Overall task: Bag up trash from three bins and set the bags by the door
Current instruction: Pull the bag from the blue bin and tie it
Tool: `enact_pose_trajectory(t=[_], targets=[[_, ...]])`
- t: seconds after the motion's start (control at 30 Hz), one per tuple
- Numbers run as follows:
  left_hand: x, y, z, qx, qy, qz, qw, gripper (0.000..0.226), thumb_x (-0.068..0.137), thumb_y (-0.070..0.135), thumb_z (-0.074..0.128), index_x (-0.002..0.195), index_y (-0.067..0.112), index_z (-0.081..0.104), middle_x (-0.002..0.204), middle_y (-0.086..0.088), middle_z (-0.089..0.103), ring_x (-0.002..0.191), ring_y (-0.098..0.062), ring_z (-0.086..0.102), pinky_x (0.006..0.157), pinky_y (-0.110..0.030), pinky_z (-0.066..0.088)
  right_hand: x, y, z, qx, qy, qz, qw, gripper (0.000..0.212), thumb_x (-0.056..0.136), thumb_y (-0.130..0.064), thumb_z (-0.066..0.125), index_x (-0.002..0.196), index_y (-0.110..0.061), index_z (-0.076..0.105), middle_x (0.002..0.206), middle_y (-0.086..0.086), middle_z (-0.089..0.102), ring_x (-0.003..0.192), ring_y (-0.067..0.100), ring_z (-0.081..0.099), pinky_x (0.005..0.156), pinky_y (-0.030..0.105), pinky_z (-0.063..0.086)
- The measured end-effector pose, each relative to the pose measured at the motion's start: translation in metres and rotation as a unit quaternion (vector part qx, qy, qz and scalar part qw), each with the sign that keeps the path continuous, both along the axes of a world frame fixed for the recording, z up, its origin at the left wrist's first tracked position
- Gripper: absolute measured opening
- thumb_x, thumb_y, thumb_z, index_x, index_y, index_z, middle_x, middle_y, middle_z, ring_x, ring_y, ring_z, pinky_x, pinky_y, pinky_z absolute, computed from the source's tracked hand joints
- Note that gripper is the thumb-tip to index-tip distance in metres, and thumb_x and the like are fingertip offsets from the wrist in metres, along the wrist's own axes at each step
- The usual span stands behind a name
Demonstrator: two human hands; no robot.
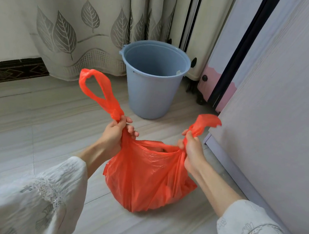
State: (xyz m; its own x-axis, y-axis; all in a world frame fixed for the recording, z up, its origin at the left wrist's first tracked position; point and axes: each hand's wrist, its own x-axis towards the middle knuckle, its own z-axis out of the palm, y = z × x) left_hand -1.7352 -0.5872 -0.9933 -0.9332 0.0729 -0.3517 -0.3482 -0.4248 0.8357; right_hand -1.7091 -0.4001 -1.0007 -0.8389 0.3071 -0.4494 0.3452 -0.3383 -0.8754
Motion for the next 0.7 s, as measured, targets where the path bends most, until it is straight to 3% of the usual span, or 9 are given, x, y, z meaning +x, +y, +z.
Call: enact_pose_trajectory(t=[0.07,0.13,0.23,0.3,0.37,0.53,0.6,0.7], targets=[[0.000,0.002,0.004,0.029,0.005,0.000,1.000,0.029,0.100,0.029,0.029,0.077,0.015,0.040,0.036,0.007,0.034,0.033,-0.012,0.044,0.056,-0.028,0.053,-0.002,0.002,0.004,-0.156,0.029,-0.065,0.985,0.033,0.102,-0.025,0.026,0.073,-0.019,0.041,0.029,-0.007,0.025,0.037,0.009,0.057,0.060,0.029,0.042],[0.001,0.003,0.009,0.044,0.017,-0.003,0.999,0.030,0.100,0.030,0.028,0.076,0.017,0.039,0.035,0.009,0.026,0.029,-0.009,0.031,0.055,-0.029,0.057,-0.001,0.001,0.012,-0.273,0.057,-0.106,0.954,0.034,0.101,-0.025,0.027,0.072,-0.018,0.042,0.032,-0.005,0.023,0.043,0.019,0.064,0.068,0.035,0.048],[-0.002,0.003,0.016,0.065,0.024,0.011,0.998,0.030,0.099,0.032,0.029,0.074,0.019,0.038,0.036,0.012,0.020,0.029,-0.004,0.018,0.037,-0.014,0.037,0.002,-0.008,0.019,-0.310,0.070,-0.117,0.941,0.034,0.101,-0.027,0.030,0.069,-0.017,0.040,0.033,-0.004,0.023,0.027,0.012,0.035,0.055,0.031,0.047],[-0.005,0.002,0.020,0.061,0.022,0.027,0.998,0.030,0.099,0.032,0.029,0.073,0.019,0.037,0.036,0.012,0.018,0.029,-0.002,0.015,0.035,-0.010,0.021,0.003,-0.016,0.021,-0.282,0.068,-0.090,0.953,0.034,0.101,-0.029,0.029,0.070,-0.018,0.039,0.033,-0.006,0.021,0.025,0.008,0.021,0.040,0.019,0.037],[-0.006,0.000,0.020,0.030,0.010,0.027,0.999,0.030,0.099,0.033,0.028,0.074,0.020,0.036,0.035,0.012,0.019,0.028,-0.002,0.014,0.035,-0.010,0.015,0.003,-0.021,0.023,-0.233,0.060,-0.048,0.969,0.033,0.101,-0.029,0.030,0.070,-0.018,0.038,0.033,-0.008,0.020,0.025,0.006,0.016,0.034,0.012,0.023],[-0.004,0.001,0.018,-0.039,-0.045,-0.029,0.998,0.017,0.092,0.025,0.029,0.079,0.018,0.038,0.037,0.009,0.022,0.027,-0.005,0.015,0.037,-0.010,0.016,0.008,-0.029,0.031,0.005,0.029,0.108,0.994,0.024,0.097,-0.034,0.040,0.079,-0.019,0.038,0.043,-0.008,0.021,0.028,0.002,0.016,0.033,0.013,0.018],[-0.003,0.001,0.019,-0.025,-0.073,-0.049,0.996,0.014,0.085,0.023,0.028,0.087,0.016,0.040,0.045,0.004,0.023,0.030,-0.008,0.017,0.037,-0.012,0.019,0.008,-0.030,0.031,0.044,-0.005,0.143,0.989,0.028,0.096,-0.044,0.035,0.087,-0.018,0.041,0.054,-0.004,0.019,0.029,0.002,0.016,0.033,0.013,0.016],[0.000,0.001,0.015,-0.026,-0.093,-0.080,0.992,0.030,0.094,0.032,0.023,0.100,0.011,0.044,0.052,0.002,0.023,0.032,-0.008,0.021,0.036,-0.015,0.024,0.007,-0.028,0.024,0.056,-0.040,0.146,0.987,0.038,0.098,-0.042,0.022,0.101,-0.011,0.044,0.058,-0.002,0.018,0.027,0.001,0.015,0.033,0.010,0.013]])
